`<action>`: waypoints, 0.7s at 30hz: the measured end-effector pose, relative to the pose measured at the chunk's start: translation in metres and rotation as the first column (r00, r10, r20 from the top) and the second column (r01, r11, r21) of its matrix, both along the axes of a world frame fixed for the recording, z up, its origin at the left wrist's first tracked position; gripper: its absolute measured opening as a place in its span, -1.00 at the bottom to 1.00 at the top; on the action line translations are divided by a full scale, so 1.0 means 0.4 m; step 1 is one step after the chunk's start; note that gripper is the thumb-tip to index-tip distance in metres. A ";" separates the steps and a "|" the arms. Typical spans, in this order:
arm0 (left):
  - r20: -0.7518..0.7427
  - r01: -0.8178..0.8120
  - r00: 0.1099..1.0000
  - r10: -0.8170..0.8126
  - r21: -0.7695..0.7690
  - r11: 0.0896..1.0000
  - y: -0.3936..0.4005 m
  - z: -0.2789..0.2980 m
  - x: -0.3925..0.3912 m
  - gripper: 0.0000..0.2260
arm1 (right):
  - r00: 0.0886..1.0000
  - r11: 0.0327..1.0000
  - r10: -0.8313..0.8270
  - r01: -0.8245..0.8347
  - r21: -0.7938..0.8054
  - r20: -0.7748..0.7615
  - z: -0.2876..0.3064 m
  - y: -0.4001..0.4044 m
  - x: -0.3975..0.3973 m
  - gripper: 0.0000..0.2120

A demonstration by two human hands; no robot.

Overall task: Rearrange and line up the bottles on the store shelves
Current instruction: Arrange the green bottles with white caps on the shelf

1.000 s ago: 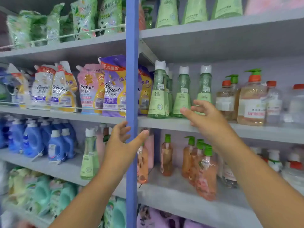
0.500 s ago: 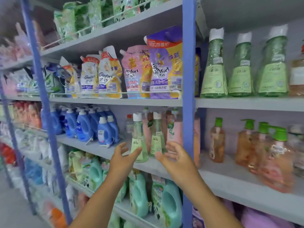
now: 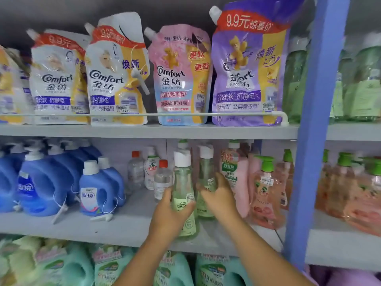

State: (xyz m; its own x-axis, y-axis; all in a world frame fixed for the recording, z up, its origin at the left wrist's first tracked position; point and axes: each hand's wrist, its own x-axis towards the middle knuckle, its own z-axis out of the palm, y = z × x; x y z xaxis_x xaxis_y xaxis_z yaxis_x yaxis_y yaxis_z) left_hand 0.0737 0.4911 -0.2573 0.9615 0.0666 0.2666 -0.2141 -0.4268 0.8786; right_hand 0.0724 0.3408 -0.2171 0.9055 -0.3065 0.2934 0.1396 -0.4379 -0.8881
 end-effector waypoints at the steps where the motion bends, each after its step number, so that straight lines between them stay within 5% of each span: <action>1: -0.006 0.033 0.999 -0.033 -0.003 0.999 0.010 -0.002 0.006 -0.53 | 0.999 0.999 -0.024 0.024 0.027 -0.025 0.003 0.006 0.010 -0.32; 6: -0.053 0.139 0.988 -0.143 -0.078 0.987 0.074 -0.027 0.038 -0.47 | 0.994 0.997 -0.081 0.081 0.007 -0.067 -0.019 0.014 0.044 -0.68; 21: 0.001 0.174 0.984 -0.176 -0.125 0.977 0.069 -0.049 -0.084 -0.44 | 0.999 0.996 0.044 -0.044 0.076 -0.002 -0.059 -0.044 -0.136 -0.72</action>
State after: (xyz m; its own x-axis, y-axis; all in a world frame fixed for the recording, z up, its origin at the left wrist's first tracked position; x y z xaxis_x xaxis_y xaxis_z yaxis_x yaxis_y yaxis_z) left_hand 0.0402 0.5187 -0.2771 0.9637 -0.0709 0.2573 -0.2669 -0.2705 0.9250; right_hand 0.0181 0.3231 -0.2405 0.9196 -0.2874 0.2677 0.1541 -0.3629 -0.9190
